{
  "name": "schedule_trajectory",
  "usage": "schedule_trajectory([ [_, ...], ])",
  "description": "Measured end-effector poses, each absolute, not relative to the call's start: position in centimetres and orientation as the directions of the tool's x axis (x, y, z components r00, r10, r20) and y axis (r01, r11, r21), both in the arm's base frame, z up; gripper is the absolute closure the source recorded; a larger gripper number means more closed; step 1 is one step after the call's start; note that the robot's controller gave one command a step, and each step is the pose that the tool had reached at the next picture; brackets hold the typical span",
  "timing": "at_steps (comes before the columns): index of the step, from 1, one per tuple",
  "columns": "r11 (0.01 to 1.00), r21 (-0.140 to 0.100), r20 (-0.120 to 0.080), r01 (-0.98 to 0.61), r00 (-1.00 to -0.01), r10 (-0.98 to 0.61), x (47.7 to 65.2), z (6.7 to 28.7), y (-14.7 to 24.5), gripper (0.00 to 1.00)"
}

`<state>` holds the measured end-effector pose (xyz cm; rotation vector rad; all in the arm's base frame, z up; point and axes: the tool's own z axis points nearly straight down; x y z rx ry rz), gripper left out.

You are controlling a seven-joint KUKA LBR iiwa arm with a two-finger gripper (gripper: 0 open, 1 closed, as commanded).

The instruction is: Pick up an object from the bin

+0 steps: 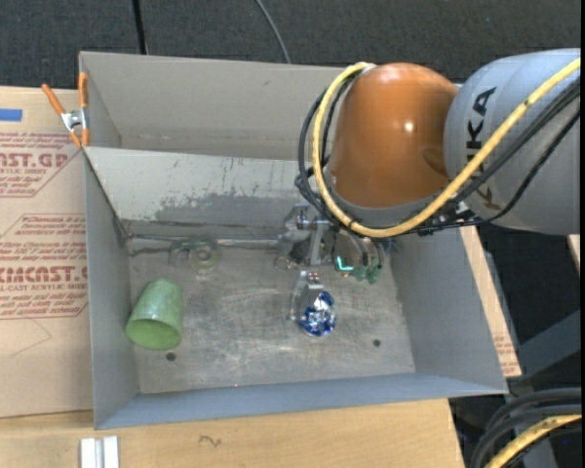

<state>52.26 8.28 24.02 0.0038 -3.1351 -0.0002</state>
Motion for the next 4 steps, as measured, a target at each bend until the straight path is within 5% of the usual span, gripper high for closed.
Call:
schedule_trajectory([
  [2, 0.917, 0.000, -0.003, -0.398, -0.917, -0.398, 54.3, 7.6, -0.7, 0.00],
  [3, 0.917, 0.000, -0.003, -0.399, -0.917, -0.399, 54.3, 7.8, -0.6, 1.00],
  [4, 0.925, -0.004, -0.011, -0.379, -0.925, -0.379, 56.0, 22.2, 0.1, 1.00],
])
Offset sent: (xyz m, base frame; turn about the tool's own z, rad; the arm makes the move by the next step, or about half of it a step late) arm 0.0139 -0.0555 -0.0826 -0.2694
